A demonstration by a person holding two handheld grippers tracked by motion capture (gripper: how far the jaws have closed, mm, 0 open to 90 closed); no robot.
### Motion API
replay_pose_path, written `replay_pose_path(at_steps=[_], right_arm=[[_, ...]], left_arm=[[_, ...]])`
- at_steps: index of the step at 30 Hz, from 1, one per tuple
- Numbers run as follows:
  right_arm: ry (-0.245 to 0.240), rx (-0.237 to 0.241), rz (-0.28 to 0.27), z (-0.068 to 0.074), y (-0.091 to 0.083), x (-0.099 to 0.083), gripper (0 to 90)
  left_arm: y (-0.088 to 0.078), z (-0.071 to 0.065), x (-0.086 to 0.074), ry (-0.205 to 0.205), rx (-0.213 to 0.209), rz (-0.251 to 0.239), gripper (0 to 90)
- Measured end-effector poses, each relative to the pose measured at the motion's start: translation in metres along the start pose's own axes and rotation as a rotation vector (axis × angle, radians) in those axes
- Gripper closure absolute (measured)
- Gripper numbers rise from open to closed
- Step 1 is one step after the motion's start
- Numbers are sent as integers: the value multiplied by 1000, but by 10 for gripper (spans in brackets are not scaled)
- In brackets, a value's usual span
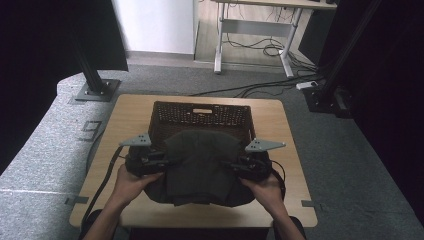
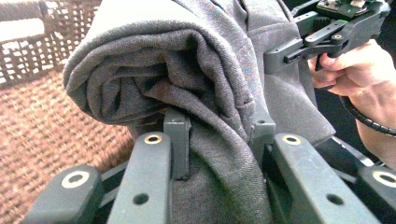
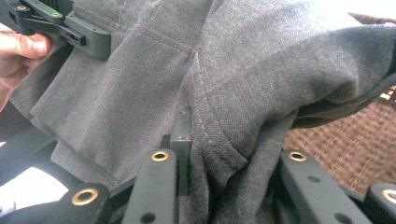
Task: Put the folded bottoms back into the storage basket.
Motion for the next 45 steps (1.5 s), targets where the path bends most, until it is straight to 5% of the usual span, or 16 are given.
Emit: replay_pose_path(at_steps=[15, 26, 38, 45], right_arm=[[-42, -45, -44, -27, 9, 52, 684], [-74, -101, -68, -53, 27, 78, 685], [-60, -158, -34, -90, 63, 79, 685], [-26, -181, 17, -109, 86, 67, 684]], left_arm=[[4, 30, 55, 39, 19, -28, 692], [16, 62, 80, 51, 10, -53, 692], [45, 108, 79, 53, 61, -15, 691], [62, 132, 67, 30, 92, 50, 690]])
Point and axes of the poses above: each handheld gripper's, and its own axes: y roughly forward along the jaws, x roughly out of its top, z roughly to its left, the point moved 5 cm from there along y, roughly forward along the jaws, and after that the axes turned 4 degrees about -z, right-handed, at the moved point
